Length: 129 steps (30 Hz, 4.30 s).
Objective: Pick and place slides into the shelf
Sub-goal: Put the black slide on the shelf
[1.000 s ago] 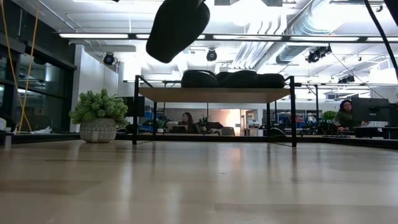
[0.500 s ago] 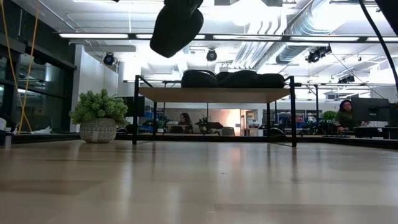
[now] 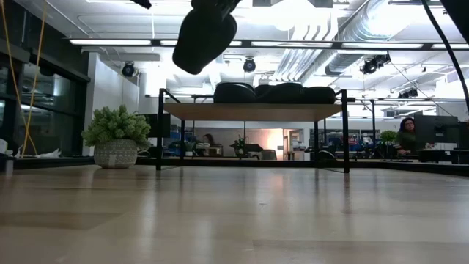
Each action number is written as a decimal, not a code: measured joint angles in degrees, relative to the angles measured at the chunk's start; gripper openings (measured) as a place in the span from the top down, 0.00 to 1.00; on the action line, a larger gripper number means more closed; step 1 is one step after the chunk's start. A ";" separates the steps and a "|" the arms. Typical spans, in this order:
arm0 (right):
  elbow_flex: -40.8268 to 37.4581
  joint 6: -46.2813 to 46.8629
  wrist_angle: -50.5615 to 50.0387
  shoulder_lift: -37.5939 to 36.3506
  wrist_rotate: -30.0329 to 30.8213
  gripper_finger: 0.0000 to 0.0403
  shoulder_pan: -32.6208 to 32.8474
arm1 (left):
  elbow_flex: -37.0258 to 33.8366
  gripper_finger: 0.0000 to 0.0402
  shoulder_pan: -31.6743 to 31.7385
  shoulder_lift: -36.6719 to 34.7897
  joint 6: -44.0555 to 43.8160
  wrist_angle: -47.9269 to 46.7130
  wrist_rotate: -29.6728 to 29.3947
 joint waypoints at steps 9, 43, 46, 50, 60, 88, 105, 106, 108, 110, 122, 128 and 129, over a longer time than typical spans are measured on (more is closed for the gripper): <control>0.00 1.59 -0.13 0.00 -4.95 1.00 -0.24 | -0.01 0.58 -1.94 4.78 12.25 4.92 0.10; -0.02 -0.07 6.96 0.00 -11.13 1.00 3.60 | 0.02 0.58 -8.61 12.27 26.35 16.87 -5.86; -0.02 -0.80 7.84 0.00 -10.52 1.00 4.09 | 0.00 0.58 -8.59 12.31 26.35 17.00 -6.97; -0.02 -0.82 7.74 0.00 -9.08 1.00 4.47 | 0.00 0.58 -8.61 12.30 26.05 17.09 -9.20; -0.02 -0.40 7.75 0.00 -9.17 1.00 4.52 | 0.00 0.58 -8.59 12.32 24.62 16.82 -10.51; -0.07 0.63 7.48 0.03 -9.43 1.00 4.60 | 0.00 0.58 -4.80 15.23 19.71 9.94 -10.23; -0.04 1.08 6.97 0.03 -9.84 1.00 5.00 | 0.00 0.92 -4.87 16.36 19.91 9.98 -12.36; -0.04 1.08 6.89 0.03 -9.84 1.00 5.00 | 0.00 0.92 -4.87 16.36 19.91 9.98 -12.34; -0.04 1.11 6.64 0.03 -9.87 1.00 5.00 | 0.00 0.92 -4.87 16.36 19.66 9.98 -12.34; -0.04 1.13 6.28 0.03 -9.85 0.99 5.02 | 0.00 0.92 -4.87 16.36 19.27 10.03 -12.34; 0.02 -0.78 4.16 -0.26 -4.26 0.71 5.78 | -0.04 0.91 -4.76 16.34 17.76 8.88 -12.91; 0.01 1.20 1.82 -2.25 -2.71 0.55 7.84 | -0.04 0.88 -4.79 16.34 16.00 5.73 -15.58; 0.02 2.82 0.57 -3.06 -3.53 0.54 8.12 | -0.04 0.86 -4.79 16.34 15.64 5.26 -16.17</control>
